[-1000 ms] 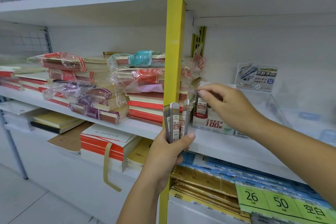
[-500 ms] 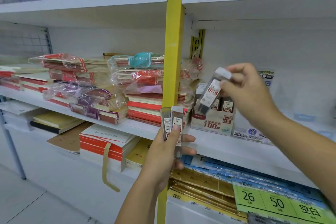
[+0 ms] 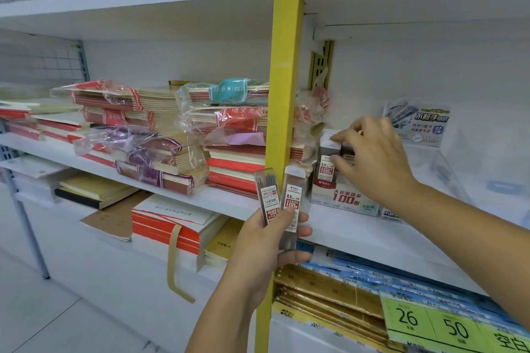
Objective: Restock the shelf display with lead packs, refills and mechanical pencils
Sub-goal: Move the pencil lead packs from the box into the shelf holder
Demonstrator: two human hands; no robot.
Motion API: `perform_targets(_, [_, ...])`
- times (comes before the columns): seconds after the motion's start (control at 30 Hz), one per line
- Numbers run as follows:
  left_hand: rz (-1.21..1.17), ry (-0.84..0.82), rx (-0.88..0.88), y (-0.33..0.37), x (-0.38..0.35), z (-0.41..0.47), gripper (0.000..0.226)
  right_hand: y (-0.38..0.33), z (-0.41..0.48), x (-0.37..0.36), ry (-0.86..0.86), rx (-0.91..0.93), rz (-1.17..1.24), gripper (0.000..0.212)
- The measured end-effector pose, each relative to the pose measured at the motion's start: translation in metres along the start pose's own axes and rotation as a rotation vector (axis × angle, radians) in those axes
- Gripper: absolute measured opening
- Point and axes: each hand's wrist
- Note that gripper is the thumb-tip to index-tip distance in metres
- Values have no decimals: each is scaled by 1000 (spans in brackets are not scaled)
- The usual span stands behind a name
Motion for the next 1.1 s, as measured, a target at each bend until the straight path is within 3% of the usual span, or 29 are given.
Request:
perform_targets(0.13, [50,-41,-39,1,0,-2,41,-7,-7,8,29,8,38,37])
perform_targets(0.2, [79,-57,-44,1,-1,-3,38,-21,-13,17,73,-11,337,36])
perform_targets(0.3, [105,-103,-50,1,-4,-4,26,-46,-27,26,-74,-142,966,29])
perform_targets(0.4, [113,-141,-32,2,-11,-7,27,-52,-34,31,-105,-223,1143,27])
perform_targets(0.5, [91,-141,-9,1,-12,-5,27,-36,-22,45,145,-327,1092,23])
perform_targets(0.6, [99,-94,-44,1,-12,-5,22,-16,-5,61,335,-220,858,27])
perform_targets(0.77, [53,42,-86,0,-7,-1,13,-6,10,49,180,-66,537,28])
perform_targets(0.97, [95,79,-135,-1,0,0,17,-3,10,24,96,-92,535,28])
perform_targets(1.1, [161,89,-127,-2,6,3,16,0,10,15,49,-66,401,27])
Point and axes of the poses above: each hand's wrist, its own z-axis towards the middle knuckle, its own x-axis out of the back of the hand, y = z × x, and after that the axes turned 15 degrees about x, right-handed
